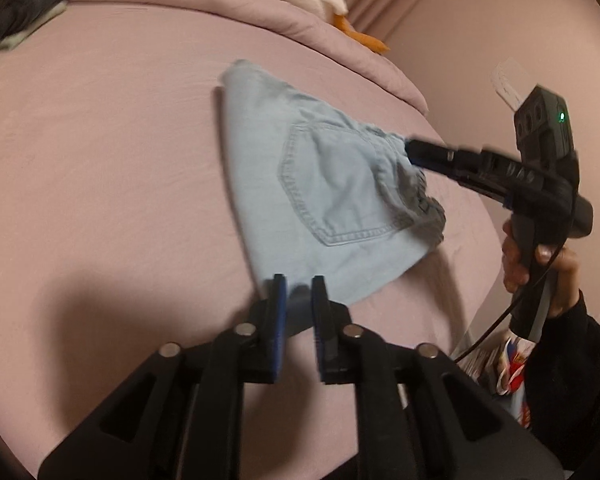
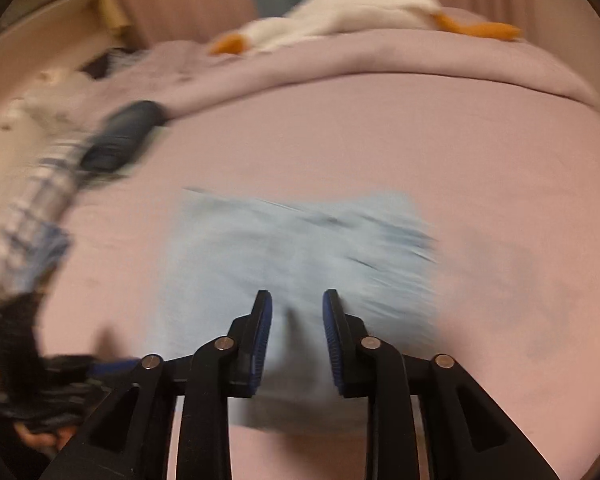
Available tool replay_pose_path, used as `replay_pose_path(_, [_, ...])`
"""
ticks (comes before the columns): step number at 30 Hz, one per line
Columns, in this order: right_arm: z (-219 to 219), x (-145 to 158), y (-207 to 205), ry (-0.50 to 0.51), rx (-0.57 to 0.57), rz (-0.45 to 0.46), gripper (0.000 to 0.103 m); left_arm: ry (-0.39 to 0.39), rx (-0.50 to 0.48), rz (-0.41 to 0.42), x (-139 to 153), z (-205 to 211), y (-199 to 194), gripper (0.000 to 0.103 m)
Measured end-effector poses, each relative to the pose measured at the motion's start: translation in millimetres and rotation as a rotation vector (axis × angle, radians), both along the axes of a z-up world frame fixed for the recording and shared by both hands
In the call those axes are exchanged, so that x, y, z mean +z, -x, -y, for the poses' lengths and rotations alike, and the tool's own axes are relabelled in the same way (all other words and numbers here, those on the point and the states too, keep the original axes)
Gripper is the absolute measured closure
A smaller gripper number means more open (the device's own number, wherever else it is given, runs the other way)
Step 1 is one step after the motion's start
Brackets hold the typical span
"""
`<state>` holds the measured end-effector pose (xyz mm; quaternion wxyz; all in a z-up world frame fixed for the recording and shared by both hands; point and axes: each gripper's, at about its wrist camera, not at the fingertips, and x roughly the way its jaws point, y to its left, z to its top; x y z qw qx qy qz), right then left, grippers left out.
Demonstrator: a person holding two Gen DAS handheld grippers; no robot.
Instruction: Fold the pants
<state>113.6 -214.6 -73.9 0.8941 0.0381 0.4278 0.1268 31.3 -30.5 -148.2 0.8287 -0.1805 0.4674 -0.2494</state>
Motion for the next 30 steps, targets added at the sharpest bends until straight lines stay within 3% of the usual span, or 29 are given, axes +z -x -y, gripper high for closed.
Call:
replay_pose_path(1, [-10,3,-9,-0.027,0.031,-0.003,0.064,0.006,0.017,-0.011,-1,-2,0,0.063])
replay_pose_path(2, [-19,4,-20,-0.046,0.050,-0.014,0.061,0.019,0.035,-0.023,-2,-4,0,0.044])
replay_pose_path(3, [-28,4,-30,-0.063,0.069,-0.026,0.061,0.079,0.050,-0.038,-5,-9,0,0.040])
replay_pose_path(5, [-47,5,-50,-0.082,0.113,-0.033,0.061,0.125,0.039,-0.069,-8,-6,-4,0.041])
replay_pose_path(8, [-81,1,-86,-0.046,0.173,-0.050,0.060,0.118,0.027,-0.067,-6,5,-11,0.045])
replay_pose_path(11, [-108,-12,-111,0.048,0.208,-0.090,0.060,0.103,0.003,-0.087,-9,8,-12,0.075])
replay_pose_path(14, [-124,-36,-125,0.180,0.245,-0.184,0.060,0.102,-0.009,-0.086,-11,10,-10,0.081])
replay_pose_path(16, [-136,-45,-131,0.231,0.293,-0.221,0.074,0.095,-0.011,-0.077,-12,13,-5,0.083])
replay_pose_path(19, [-150,-55,-131,0.307,0.341,-0.224,0.080,0.105,-0.003,-0.076,-15,13,1,0.084])
replay_pose_path(22, [-148,-61,-137,0.272,0.308,-0.237,0.080,0.098,-0.008,-0.087,-12,16,6,0.084])
replay_pose_path(24, [-138,-57,-135,0.195,0.250,-0.208,0.080,0.084,-0.020,-0.091,-9,19,15,0.082])
replay_pose_path(28, [-85,-23,-114,-0.034,0.065,-0.086,0.080,0.049,-0.040,-0.089,-1,24,20,0.084])
replay_pose_path(30, [-58,-1,-90,-0.080,0.039,-0.025,0.079,0.028,-0.022,-0.063,7,24,22,0.079])
